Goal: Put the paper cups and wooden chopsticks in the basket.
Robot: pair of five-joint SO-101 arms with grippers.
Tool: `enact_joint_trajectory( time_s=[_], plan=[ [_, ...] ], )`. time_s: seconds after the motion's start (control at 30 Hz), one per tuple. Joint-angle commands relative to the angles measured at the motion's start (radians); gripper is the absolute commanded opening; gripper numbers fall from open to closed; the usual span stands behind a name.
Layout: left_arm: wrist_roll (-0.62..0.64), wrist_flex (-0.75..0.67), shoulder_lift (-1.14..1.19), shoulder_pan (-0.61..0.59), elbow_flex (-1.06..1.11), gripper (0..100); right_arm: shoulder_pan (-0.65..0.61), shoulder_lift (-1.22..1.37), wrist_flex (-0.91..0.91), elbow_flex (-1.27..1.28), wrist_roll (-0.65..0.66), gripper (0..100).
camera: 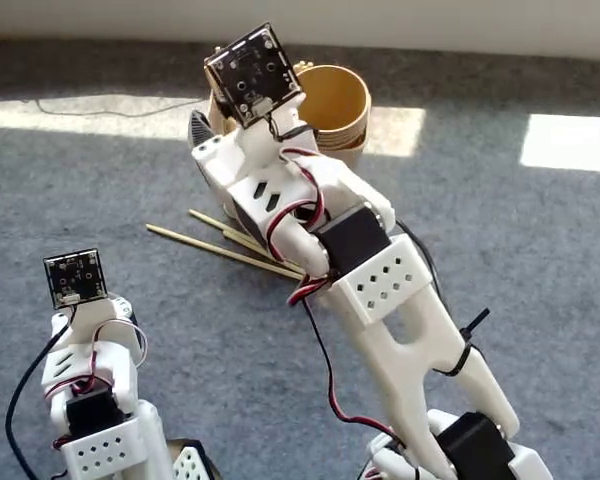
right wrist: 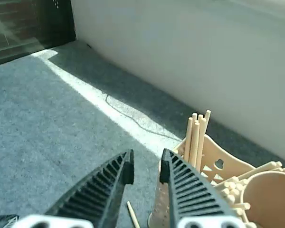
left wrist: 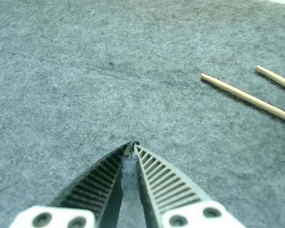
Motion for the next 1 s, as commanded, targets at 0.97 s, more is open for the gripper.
enact_joint_trajectory(
  time_s=[0.97],
  plan=[
    [-0.006, -0.005, -0.007, -0.008, 0.010, 1, -0.048, 0.633, 0.162, 0.070, 0.118, 10.5]
  ],
)
